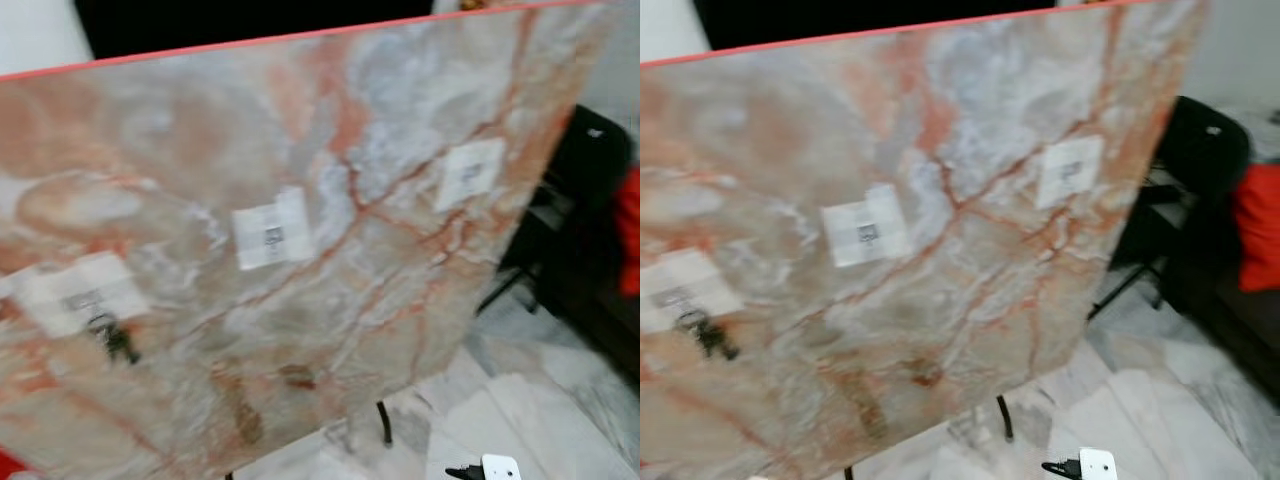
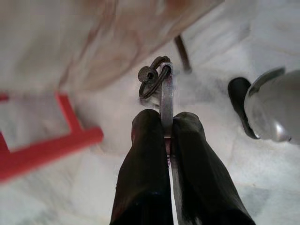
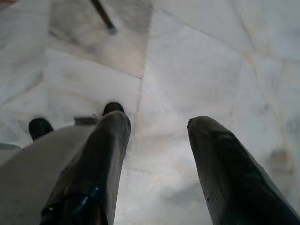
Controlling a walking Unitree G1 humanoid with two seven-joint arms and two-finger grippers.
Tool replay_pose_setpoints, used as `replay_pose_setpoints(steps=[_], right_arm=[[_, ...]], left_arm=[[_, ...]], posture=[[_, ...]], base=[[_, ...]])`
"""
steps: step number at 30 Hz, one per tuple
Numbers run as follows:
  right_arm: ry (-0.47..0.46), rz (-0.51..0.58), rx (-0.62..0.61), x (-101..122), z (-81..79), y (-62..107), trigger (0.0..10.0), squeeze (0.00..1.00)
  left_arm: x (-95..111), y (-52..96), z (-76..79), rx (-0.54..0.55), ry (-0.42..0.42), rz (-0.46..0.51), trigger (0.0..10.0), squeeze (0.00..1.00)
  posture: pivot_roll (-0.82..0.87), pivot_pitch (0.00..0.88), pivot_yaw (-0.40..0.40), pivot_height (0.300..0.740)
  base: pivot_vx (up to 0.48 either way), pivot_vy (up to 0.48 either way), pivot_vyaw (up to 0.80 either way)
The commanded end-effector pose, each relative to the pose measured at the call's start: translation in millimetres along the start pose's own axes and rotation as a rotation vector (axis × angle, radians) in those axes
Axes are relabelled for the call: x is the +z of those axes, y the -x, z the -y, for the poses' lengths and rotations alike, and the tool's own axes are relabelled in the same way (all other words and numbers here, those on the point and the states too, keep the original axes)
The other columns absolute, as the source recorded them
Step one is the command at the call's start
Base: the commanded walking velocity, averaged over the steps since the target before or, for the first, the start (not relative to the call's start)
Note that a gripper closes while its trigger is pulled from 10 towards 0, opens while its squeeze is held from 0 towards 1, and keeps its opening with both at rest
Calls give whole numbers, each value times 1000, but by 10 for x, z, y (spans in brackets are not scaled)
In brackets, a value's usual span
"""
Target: Hang keys on a hook
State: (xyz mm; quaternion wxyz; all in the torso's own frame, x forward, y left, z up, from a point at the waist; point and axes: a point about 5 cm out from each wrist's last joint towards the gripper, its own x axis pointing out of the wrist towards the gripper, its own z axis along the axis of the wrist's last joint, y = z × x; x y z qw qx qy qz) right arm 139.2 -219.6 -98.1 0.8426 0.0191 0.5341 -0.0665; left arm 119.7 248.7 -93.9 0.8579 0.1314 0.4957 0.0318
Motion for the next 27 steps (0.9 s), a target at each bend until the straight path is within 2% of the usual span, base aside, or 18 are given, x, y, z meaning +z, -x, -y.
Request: replay_pose_setpoints(steps=[1,15,23,27], right_arm=[[-14,-9,-5,-21,16,3,10000,0],[-16,-6,-2,-21,11,3,10000,0],[-27,3,-4,-17,13,3,10000,0],[-24,5,-3,-14,13,3,10000,0]], left_arm=[[15,-4,-10,2,5,2,10000,0],[18,-2,-17,6,6,10,10000,0],[18,-2,-15,4,4,10,10000,0],[26,-3,-17,8,-4,16,10000,0]], posture=[[41,0,-2,740],[44,0,-1,740],[45,0,-1,740],[49,0,-3,740]], base=[[-255,0,-788],[-136,0,-765],[-265,0,0],[0,0,0]])
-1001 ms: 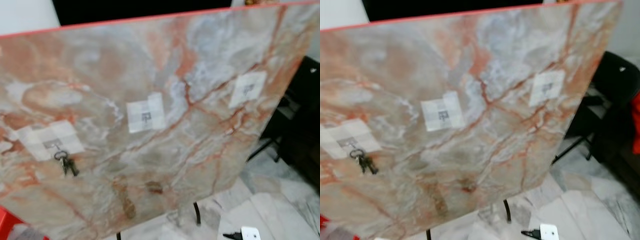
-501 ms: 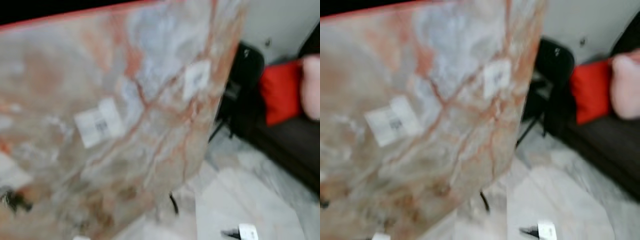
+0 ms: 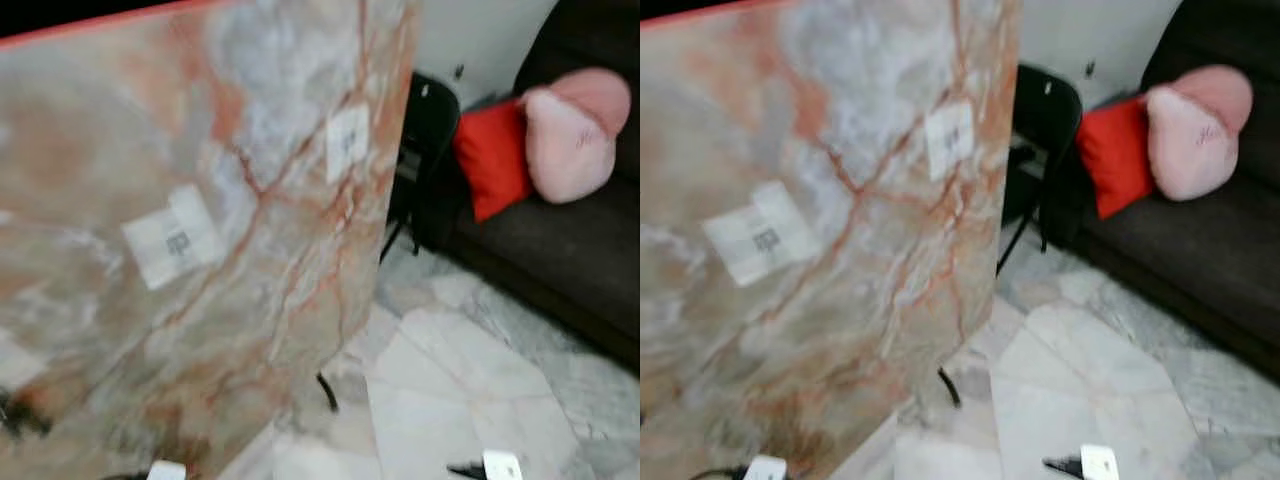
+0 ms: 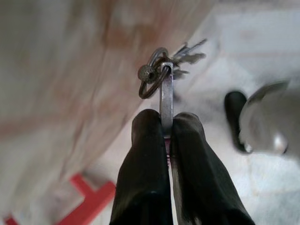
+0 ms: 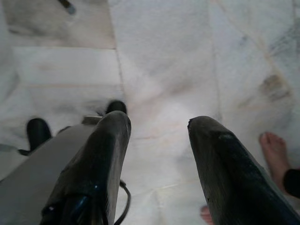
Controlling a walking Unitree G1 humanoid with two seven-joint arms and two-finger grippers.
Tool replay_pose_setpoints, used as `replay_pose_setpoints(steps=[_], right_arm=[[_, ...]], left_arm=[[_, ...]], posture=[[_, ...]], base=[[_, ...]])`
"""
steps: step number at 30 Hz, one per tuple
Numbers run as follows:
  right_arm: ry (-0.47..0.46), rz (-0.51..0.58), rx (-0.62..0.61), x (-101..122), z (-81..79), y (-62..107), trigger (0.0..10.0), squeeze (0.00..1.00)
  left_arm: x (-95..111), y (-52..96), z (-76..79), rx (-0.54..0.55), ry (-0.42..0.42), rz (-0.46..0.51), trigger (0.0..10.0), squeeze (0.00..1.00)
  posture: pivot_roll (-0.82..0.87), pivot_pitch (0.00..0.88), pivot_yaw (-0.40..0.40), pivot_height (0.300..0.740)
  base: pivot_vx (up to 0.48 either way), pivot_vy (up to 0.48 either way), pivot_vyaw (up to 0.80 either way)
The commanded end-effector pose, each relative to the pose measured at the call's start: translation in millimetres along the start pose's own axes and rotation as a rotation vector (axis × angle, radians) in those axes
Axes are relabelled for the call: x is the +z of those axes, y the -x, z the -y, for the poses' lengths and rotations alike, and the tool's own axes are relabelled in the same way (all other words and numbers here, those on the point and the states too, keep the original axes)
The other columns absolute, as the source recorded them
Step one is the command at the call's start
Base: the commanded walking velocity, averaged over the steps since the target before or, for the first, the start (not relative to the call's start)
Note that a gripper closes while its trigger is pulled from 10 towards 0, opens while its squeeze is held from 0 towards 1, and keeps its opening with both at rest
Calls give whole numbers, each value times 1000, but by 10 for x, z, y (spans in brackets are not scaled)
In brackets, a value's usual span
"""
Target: Hang keys on a hook
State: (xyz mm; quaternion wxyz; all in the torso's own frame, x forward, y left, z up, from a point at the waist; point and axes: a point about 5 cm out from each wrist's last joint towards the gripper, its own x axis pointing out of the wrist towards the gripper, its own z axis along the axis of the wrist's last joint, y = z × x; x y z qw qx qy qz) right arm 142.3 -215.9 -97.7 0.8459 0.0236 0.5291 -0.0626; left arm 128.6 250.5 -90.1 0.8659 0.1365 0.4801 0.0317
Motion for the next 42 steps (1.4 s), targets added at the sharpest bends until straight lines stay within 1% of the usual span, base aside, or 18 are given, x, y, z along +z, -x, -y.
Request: replay_pose_setpoints(steps=[1,4,20,22,23,32,36,38,40,42], right_arm=[[-18,-7,-14,-38,55,10,10000,0],[-15,-7,-12,-35,53,10,10000,0],[-11,-7,-7,-45,40,10,10000,0],[-10,-7,-5,-46,38,10,10000,0],[-10,-7,-4,-46,37,10,10000,0],[-14,-7,-6,-48,35,9,10000,0],[-15,-8,-7,-50,37,10,10000,0],[-14,-8,-7,-50,40,10,10000,0],[-11,-8,-7,-50,44,11,10000,0],[-10,-8,-7,-49,45,11,10000,0]], left_arm=[[-54,15,17,1,-11,-10,10000,0],[-39,13,11,8,-44,0,10000,0],[-44,16,4,6,-59,1,10000,0],[-39,16,4,5,-75,6,10000,0],[-35,16,3,4,-86,9,10000,0],[-33,17,-2,8,-88,13,10000,0],[-25,17,-4,13,-92,23,10000,0],[-7,17,-4,19,-122,40,10000,0],[33,17,-4,31,-206,75,10000,0],[37,16,-4,33,-221,78,10000,0]], posture=[[54,0,-5,740],[57,0,-5,740],[66,0,-1,740],[65,0,-1,740],[63,0,0,740],[63,0,1,740],[67,0,-2,740],[69,0,-4,740],[73,0,-7,740],[74,0,-8,740]], base=[[0,0,0],[0,0,0],[0,0,0],[0,0,0],[0,-300,0],[0,-348,0],[0,0,0],[0,0,0],[0,0,0],[0,0,0]])
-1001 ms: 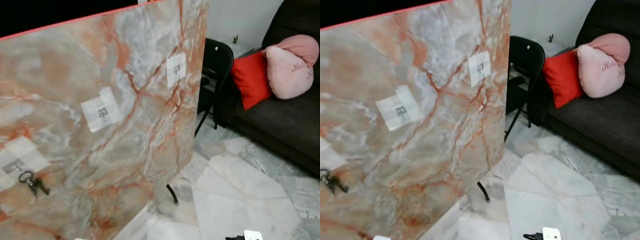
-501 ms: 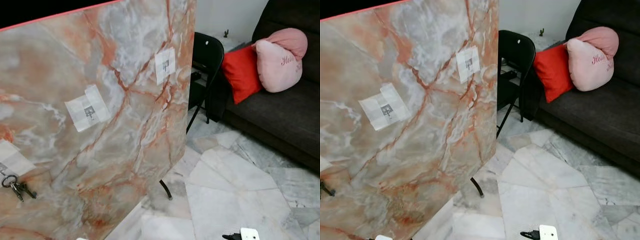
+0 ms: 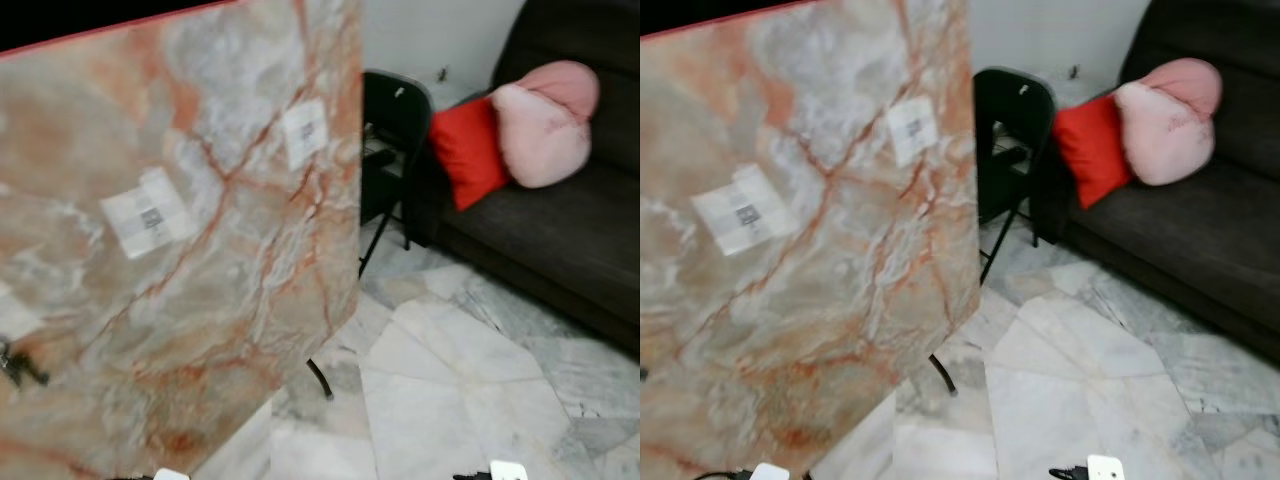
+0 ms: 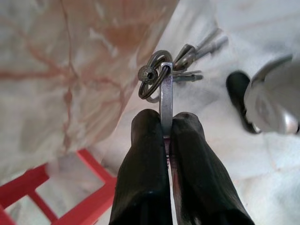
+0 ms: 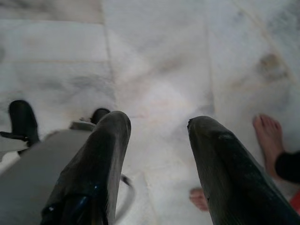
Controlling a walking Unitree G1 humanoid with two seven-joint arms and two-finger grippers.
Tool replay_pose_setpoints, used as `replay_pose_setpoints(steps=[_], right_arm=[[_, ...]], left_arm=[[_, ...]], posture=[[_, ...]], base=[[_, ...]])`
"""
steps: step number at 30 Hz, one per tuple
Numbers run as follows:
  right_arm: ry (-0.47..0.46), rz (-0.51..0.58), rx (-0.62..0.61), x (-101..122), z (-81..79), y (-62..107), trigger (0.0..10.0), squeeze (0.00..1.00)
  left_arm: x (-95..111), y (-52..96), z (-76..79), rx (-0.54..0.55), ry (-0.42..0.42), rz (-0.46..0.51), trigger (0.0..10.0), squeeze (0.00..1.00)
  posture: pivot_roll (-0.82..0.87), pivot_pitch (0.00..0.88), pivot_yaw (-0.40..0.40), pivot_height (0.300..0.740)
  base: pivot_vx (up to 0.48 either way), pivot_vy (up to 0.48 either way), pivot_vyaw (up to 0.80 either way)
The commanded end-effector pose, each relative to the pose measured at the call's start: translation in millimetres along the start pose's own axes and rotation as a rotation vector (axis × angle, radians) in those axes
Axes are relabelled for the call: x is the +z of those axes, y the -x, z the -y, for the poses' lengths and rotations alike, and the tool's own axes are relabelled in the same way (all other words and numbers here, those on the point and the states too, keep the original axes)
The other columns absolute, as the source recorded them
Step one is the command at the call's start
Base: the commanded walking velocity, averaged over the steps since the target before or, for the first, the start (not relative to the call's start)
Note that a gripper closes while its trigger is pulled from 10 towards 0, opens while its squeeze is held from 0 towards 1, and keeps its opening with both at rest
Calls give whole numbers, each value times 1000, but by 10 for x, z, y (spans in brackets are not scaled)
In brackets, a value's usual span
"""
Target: Hang keys on a hook
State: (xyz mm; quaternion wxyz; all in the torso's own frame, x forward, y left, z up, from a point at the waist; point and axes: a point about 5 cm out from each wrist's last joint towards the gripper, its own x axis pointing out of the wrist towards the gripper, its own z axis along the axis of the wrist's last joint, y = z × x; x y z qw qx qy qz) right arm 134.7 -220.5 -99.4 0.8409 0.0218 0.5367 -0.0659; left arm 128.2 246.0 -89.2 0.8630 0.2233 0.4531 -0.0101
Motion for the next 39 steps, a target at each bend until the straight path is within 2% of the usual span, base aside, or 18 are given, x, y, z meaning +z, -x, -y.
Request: replay_pose_setpoints(steps=[1,2,3,4,5,6,8,10,14,18,20,21,24,26,28,29,32,39], right_arm=[[-9,9,1,21,-9,-3,10000,0],[-7,9,1,22,-6,-2,10000,0],[-7,9,1,22,-5,-2,10000,0],[-4,9,1,24,-1,-2,10000,0],[0,8,2,26,2,-2,10000,0],[7,8,3,29,4,-2,10000,0],[8,8,4,31,4,-2,10000,0],[12,8,6,35,2,-2,10000,0],[13,9,6,40,-2,-3,10000,0],[10,9,5,40,-4,-4,10000,0],[9,9,5,40,-5,-4,10000,0],[7,9,4,38,-5,-4,10000,0],[5,9,3,36,-3,-3,10000,0],[4,9,3,34,-2,-3,10000,0],[5,8,2,34,0,-3,10000,0],[10,7,3,33,1,-3,10000,0],[13,7,5,32,2,-2,10000,0],[22,6,5,33,7,-2,10000,0]], left_arm=[[29,-5,-52,24,-79,23,10000,0],[464,-97,-232,38,-139,179,10000,0],[784,-125,-364,41,-146,288,10000,0],[1231,-91,-603,44,-116,442,10000,0],[1282,-76,-642,46,-108,467,10000,0],[1410,-21,-730,44,-106,546,10000,0],[1462,4,-756,41,-108,580,10000,0],[1618,92,-780,22,-143,674,10000,0],[1787,254,-623,-97,-252,778,10000,0],[1916,434,-499,-209,-279,843,10000,0],[1975,491,-484,-223,-272,872,10000,0],[2067,587,-492,-229,-253,922,10000,0],[2173,727,-508,-248,-212,981,10000,0],[2192,771,-511,-256,-207,994,10000,0],[2201,885,-516,-283,-204,993,10000,0],[2166,1005,-519,-324,-207,977,10000,0],[2132,1104,-526,-350,-203,962,10000,0],[2323,1282,-627,-340,-38,1039,10000,0]], posture=[[76,0,-9,740],[80,0,-12,740],[80,0,-12,740],[87,0,-15,740],[96,0,-19,740],[99,0,-21,740],[100,0,-22,740],[101,0,-22,740],[98,0,-18,740],[93,0,-14,740],[91,0,-13,740],[86,0,-11,740],[85,0,-10,740],[88,0,-12,740],[90,0,-13,740],[96,0,-15,740],[97,0,-16,740],[101,0,-20,740]], base=[[0,0,0],[0,0,0],[0,0,0],[0,0,0],[0,0,0],[0,0,0],[0,0,0],[0,0,0],[0,0,0],[0,0,0],[0,0,0],[0,0,0],[0,0,0],[0,0,0],[0,0,0],[0,0,0],[0,0,0],[0,0,0]])
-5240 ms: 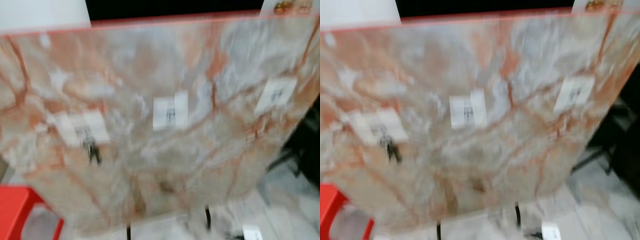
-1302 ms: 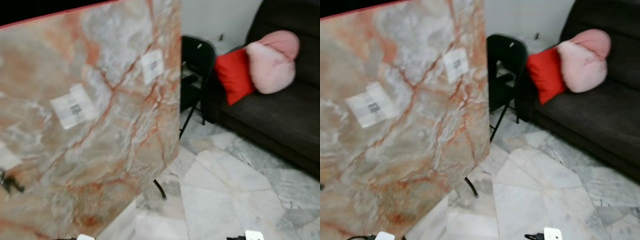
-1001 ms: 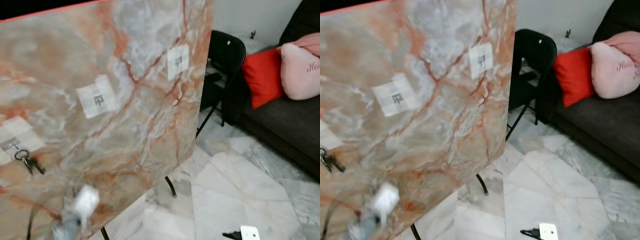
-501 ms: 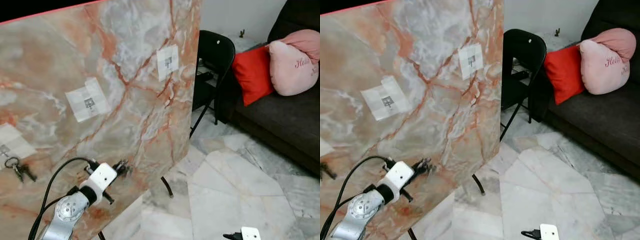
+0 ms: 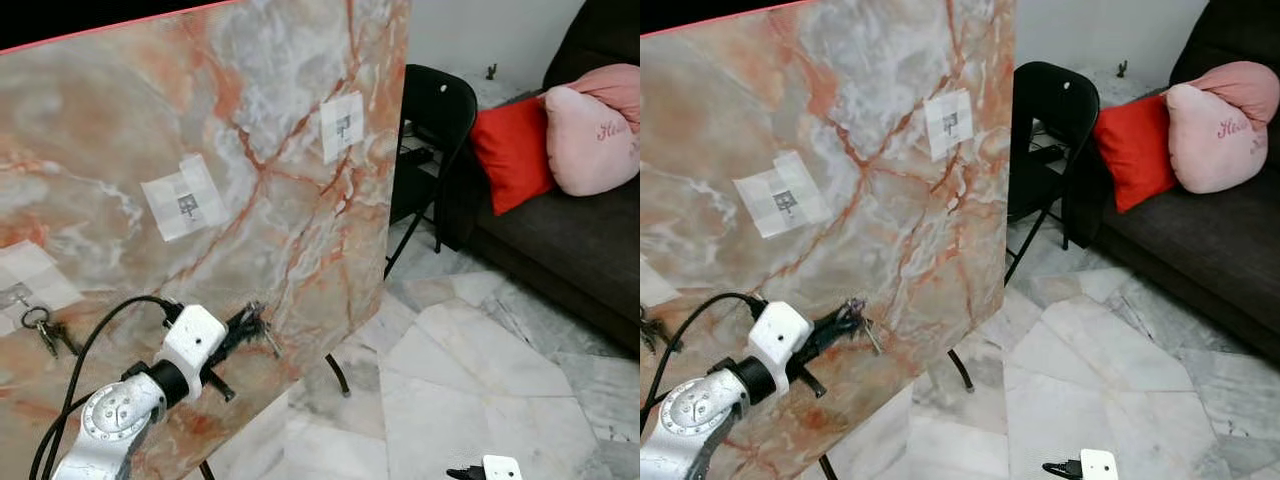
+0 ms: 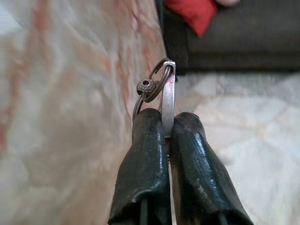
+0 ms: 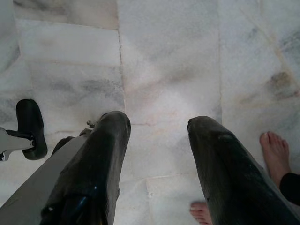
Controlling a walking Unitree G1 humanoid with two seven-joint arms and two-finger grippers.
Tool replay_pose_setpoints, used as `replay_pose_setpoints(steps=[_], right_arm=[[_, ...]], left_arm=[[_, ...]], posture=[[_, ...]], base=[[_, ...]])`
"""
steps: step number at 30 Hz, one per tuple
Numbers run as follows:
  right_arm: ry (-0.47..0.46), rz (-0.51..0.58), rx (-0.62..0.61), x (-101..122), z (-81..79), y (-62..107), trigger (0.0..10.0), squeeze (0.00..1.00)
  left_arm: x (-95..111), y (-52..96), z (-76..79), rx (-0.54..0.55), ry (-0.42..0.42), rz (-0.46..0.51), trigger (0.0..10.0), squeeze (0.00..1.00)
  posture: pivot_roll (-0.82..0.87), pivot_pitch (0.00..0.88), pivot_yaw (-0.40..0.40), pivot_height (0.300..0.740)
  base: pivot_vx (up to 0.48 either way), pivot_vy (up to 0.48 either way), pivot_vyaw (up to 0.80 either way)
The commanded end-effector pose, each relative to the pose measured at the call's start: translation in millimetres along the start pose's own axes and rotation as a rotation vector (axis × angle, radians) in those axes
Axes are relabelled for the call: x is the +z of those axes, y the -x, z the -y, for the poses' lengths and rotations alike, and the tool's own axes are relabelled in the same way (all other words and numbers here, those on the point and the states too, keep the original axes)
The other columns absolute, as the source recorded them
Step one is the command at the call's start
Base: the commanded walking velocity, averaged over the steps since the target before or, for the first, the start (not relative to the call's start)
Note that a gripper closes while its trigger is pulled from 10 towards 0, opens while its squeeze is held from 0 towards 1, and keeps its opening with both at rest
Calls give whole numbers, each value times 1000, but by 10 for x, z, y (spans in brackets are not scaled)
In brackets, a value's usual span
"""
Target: Hang keys on a hook
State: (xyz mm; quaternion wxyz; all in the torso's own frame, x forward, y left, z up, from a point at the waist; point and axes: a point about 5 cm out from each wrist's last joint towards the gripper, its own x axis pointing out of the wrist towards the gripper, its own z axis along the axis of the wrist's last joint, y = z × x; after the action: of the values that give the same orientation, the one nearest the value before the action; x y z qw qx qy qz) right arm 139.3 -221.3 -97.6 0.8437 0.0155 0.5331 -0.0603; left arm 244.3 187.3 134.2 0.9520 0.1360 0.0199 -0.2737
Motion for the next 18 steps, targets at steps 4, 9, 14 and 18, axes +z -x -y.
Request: replay_pose_setpoints(steps=[4,9,14,18], right_arm=[[6,-2,1,-17,4,3,10000,0],[2,-1,0,-14,0,2,10000,0],[-9,2,-5,-6,-4,0,10000,0],[-11,3,-5,-1,-5,-1,10000,0]], left_arm=[[283,-66,-114,54,41,85,10000,0],[347,-124,-155,78,41,104,10000,0],[442,-184,-312,214,99,161,10000,0],[488,-181,-356,248,145,185,10000,0]], posture=[[93,0,-15,740],[86,0,-13,740],[79,0,-12,740],[82,0,-14,740]], base=[[0,0,0],[0,0,0],[0,0,0],[0,0,0]])
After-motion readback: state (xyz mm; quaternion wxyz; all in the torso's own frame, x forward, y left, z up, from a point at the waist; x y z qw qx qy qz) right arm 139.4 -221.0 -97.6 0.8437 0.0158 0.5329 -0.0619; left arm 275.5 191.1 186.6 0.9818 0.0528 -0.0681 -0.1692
